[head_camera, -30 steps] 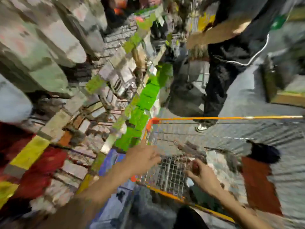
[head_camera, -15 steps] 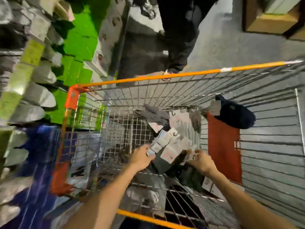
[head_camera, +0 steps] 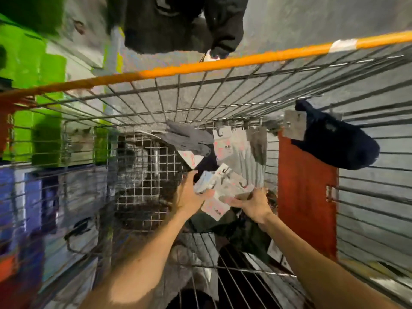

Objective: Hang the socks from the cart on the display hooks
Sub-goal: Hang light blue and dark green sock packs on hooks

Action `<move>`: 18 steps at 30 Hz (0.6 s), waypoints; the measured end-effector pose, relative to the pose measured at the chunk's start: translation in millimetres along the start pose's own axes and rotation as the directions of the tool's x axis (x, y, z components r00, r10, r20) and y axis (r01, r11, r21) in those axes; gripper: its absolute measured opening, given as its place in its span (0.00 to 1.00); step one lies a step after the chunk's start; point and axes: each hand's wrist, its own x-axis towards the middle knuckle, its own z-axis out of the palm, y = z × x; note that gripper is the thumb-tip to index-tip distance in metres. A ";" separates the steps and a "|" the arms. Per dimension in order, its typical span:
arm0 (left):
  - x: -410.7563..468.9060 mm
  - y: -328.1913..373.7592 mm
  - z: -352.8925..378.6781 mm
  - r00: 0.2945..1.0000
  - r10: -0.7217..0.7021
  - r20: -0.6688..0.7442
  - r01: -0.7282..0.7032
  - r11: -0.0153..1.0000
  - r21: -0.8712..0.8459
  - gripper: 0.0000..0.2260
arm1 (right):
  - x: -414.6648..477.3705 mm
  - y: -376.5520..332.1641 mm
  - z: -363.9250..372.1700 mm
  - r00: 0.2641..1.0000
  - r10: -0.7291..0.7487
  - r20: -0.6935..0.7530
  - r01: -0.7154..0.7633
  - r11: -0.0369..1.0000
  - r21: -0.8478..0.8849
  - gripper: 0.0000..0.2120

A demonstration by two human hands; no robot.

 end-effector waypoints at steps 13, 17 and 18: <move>-10.4 -30.1 -5.9 0.987 -0.141 0.072 0.153 0.967 -0.201 0.17 | -0.4 4.6 35.6 0.995 -0.011 0.103 0.017 0.998 -0.059 0.40; -15.0 -31.9 -1.9 0.971 -0.186 0.150 0.225 0.926 -0.305 0.19 | -4.1 11.4 42.1 0.989 -0.036 0.145 0.054 0.991 -0.120 0.43; -17.0 -31.2 -2.4 0.969 -0.192 0.154 0.234 0.916 -0.325 0.19 | -2.2 11.1 40.1 0.992 -0.028 0.123 0.045 0.989 -0.140 0.37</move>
